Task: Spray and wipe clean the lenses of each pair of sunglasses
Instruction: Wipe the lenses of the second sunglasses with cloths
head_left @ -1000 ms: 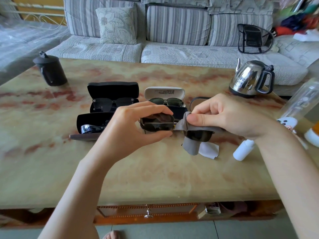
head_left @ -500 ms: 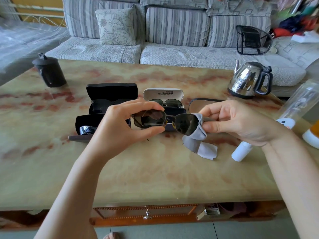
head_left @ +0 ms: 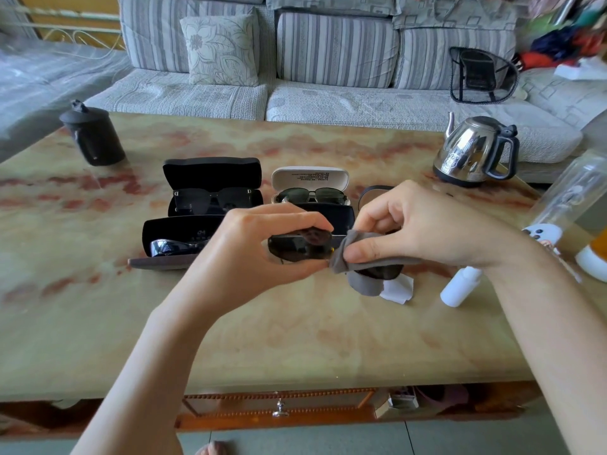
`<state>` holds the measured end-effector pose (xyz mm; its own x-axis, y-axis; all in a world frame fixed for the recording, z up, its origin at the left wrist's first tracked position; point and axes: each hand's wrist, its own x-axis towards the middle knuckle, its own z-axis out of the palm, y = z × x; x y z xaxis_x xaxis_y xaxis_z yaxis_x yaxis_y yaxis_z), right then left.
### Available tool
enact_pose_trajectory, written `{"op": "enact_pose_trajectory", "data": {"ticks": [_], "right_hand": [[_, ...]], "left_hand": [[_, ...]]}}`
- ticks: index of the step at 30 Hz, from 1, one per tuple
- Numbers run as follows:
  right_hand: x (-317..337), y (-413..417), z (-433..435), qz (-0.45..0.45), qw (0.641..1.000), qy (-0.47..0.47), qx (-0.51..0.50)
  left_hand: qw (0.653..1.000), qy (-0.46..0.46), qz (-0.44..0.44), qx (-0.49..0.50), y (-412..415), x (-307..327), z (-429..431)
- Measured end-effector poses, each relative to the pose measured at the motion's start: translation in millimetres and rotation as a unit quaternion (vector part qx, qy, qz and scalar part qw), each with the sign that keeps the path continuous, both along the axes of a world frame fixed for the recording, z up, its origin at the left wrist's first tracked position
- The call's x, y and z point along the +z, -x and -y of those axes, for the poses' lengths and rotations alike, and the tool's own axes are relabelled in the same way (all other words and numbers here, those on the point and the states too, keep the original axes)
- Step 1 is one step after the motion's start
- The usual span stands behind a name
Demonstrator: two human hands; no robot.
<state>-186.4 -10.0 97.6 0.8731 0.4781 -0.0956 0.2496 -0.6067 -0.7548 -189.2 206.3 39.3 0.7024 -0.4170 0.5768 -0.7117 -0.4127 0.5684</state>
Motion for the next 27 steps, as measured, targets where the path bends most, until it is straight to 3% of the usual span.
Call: {"op": "enact_pose_trajectory", "data": {"ticks": [5,17,27], "right_hand": [[-2,-3,-8,0.030,0.998,0.052,-0.005],[-10,1,6,-0.017,0.995,-0.101,-0.016],[-21,1,27,-0.060,0.973,-0.220,-0.034]], "left_hand": [[1.000,0.005,0.011,0.004,-1,-1,1],[0.999,0.018,-0.009,0.033,-3,0,-3],[0.993,0.105,-0.053,0.031,-5,0,-10]]}}
